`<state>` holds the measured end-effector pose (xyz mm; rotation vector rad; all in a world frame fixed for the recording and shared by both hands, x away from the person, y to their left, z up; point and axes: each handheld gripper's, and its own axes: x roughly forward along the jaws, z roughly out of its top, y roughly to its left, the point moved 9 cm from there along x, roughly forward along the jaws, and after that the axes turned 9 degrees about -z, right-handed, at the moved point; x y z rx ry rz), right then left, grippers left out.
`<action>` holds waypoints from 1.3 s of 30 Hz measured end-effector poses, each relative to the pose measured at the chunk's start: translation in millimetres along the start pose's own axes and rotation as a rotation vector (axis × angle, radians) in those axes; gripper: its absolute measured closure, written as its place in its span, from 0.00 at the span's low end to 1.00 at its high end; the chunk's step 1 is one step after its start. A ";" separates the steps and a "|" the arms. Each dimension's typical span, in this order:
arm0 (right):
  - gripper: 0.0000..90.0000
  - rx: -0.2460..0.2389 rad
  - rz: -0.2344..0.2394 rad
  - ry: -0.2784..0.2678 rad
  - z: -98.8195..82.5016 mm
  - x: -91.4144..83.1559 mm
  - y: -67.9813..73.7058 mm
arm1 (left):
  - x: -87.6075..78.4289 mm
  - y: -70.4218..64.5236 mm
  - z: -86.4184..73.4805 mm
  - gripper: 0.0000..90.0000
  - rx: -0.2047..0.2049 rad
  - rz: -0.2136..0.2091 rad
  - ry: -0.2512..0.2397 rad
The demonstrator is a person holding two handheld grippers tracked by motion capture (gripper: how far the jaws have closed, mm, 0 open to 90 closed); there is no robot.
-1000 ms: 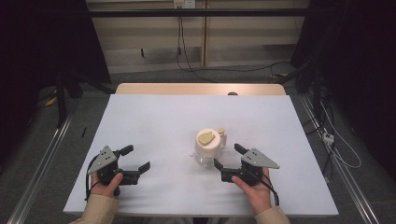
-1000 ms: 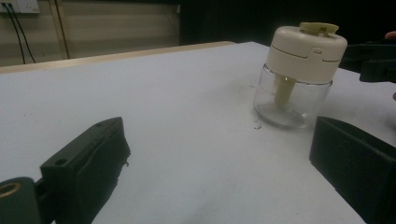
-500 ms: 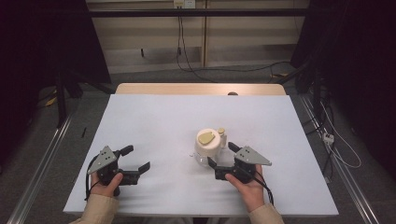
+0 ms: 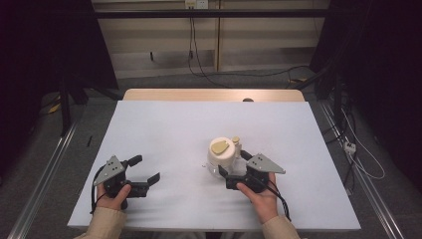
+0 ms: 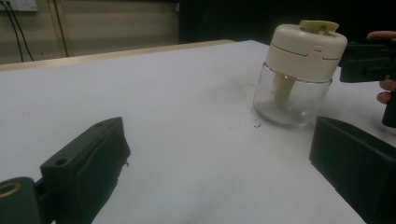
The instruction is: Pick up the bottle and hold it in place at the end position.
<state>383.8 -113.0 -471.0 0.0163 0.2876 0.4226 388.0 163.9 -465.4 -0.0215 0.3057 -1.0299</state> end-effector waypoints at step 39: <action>0.04 0.008 -0.041 0.036 -3.5 39.9 10.8 | 0.7 2.0 -2.0 0.04 -0.009 0.002 0.005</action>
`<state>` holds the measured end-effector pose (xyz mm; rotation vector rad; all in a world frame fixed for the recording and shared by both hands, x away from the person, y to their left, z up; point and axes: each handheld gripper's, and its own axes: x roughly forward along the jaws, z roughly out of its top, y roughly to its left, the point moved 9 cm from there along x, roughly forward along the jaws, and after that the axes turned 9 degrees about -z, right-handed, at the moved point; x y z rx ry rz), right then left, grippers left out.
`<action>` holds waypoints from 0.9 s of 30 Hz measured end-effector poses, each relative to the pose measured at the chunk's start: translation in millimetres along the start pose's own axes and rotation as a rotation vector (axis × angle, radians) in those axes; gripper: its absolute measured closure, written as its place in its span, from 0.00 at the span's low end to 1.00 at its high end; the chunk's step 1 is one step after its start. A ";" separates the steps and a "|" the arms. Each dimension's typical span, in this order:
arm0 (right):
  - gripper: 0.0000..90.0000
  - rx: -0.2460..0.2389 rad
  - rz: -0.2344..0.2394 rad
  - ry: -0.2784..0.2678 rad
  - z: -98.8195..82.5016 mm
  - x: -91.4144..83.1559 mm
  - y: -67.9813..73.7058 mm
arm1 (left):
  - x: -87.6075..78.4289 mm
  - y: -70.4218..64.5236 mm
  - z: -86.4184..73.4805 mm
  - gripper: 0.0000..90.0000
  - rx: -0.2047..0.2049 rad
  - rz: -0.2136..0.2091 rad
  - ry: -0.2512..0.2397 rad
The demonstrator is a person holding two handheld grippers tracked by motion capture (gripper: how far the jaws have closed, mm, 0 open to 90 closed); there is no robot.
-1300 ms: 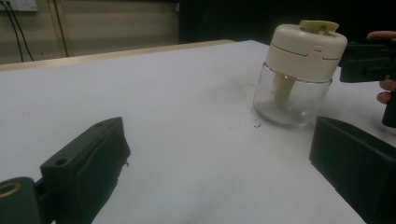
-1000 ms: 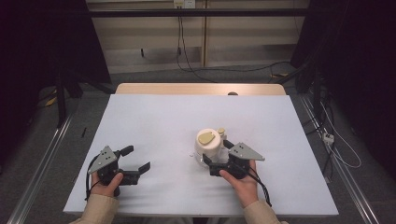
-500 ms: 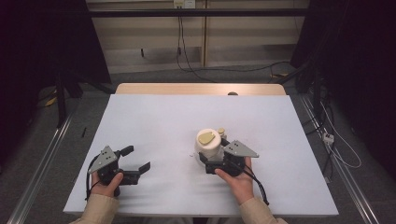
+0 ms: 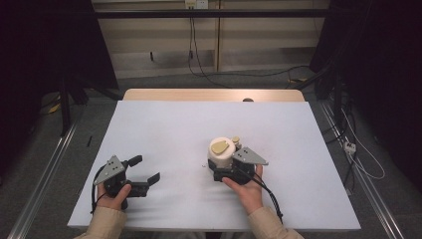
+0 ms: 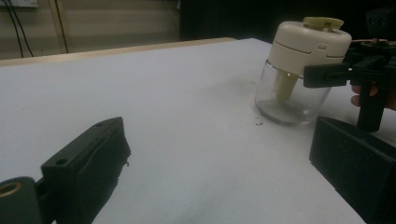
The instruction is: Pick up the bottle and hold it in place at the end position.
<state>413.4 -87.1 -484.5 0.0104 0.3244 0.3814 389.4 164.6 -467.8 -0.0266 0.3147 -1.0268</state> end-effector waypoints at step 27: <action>0.07 0.004 0.004 -0.024 4.8 9.8 0.9 | -0.1 0.9 0.7 0.05 -0.004 0.001 -0.009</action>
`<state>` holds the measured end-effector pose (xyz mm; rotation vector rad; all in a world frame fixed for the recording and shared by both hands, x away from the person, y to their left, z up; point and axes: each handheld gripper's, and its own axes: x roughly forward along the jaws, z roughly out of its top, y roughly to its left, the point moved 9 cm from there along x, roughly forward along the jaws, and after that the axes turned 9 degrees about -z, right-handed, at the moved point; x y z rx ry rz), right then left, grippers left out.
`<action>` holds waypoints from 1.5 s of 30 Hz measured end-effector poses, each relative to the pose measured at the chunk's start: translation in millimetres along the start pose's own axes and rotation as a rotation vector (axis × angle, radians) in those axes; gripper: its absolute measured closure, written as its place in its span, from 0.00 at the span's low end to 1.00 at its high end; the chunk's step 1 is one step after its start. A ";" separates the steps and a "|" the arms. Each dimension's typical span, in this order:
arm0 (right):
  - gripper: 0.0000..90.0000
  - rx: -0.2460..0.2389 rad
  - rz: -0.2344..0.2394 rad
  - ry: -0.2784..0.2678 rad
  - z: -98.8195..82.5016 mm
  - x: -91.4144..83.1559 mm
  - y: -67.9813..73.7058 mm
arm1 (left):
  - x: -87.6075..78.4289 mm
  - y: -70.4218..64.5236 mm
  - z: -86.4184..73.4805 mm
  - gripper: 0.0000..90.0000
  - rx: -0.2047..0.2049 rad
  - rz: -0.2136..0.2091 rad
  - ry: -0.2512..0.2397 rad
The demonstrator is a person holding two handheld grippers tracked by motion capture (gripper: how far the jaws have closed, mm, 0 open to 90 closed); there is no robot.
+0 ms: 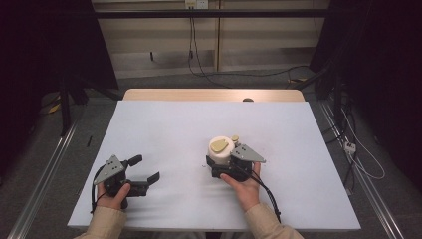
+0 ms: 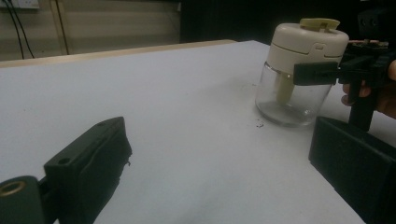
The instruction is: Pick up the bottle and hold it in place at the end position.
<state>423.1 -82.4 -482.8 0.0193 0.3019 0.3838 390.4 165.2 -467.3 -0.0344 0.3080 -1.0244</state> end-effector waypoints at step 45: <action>0.07 -0.052 0.031 0.003 27.3 34.6 -8.7 | -0.5 1.0 -1.5 0.05 -0.012 0.005 -0.004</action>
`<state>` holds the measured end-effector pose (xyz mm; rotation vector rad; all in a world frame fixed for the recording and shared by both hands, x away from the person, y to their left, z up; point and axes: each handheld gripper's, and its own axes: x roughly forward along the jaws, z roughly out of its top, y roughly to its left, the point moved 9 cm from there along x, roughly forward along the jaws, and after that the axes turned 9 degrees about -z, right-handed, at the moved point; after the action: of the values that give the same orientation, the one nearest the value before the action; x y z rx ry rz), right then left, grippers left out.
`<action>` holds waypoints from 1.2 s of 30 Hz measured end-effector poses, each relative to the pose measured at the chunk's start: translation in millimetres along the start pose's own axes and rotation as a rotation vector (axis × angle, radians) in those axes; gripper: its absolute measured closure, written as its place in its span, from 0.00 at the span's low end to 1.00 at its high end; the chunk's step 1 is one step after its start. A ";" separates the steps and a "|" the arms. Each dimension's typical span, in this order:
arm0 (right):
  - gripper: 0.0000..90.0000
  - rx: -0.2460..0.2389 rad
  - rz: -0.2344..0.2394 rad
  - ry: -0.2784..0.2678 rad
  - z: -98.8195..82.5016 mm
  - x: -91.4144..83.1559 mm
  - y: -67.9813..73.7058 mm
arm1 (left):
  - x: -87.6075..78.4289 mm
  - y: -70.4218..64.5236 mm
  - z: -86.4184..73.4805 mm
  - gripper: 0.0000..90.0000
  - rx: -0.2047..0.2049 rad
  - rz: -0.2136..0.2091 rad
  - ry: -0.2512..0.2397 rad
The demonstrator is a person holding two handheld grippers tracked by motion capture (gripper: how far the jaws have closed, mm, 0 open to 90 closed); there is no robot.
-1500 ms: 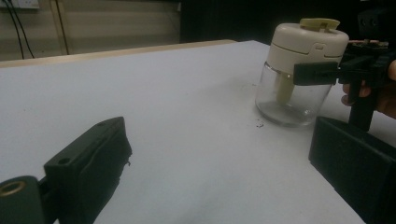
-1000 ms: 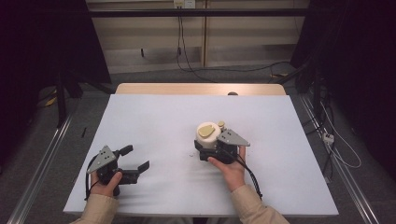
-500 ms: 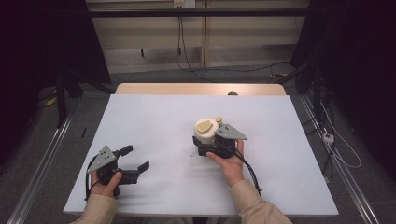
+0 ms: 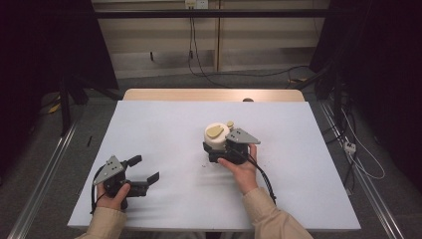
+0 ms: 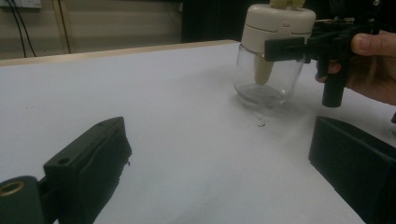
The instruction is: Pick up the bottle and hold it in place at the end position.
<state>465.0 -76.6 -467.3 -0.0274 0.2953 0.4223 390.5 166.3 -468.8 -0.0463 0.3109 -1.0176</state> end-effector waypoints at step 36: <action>0.08 0.042 -0.005 -0.009 9.6 22.2 -10.0 | -0.4 1.0 -1.2 0.05 0.003 0.003 0.001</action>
<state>491.0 -76.0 -464.9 0.0153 0.2950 0.4112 390.8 167.3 -470.0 -0.0429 0.3101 -1.0149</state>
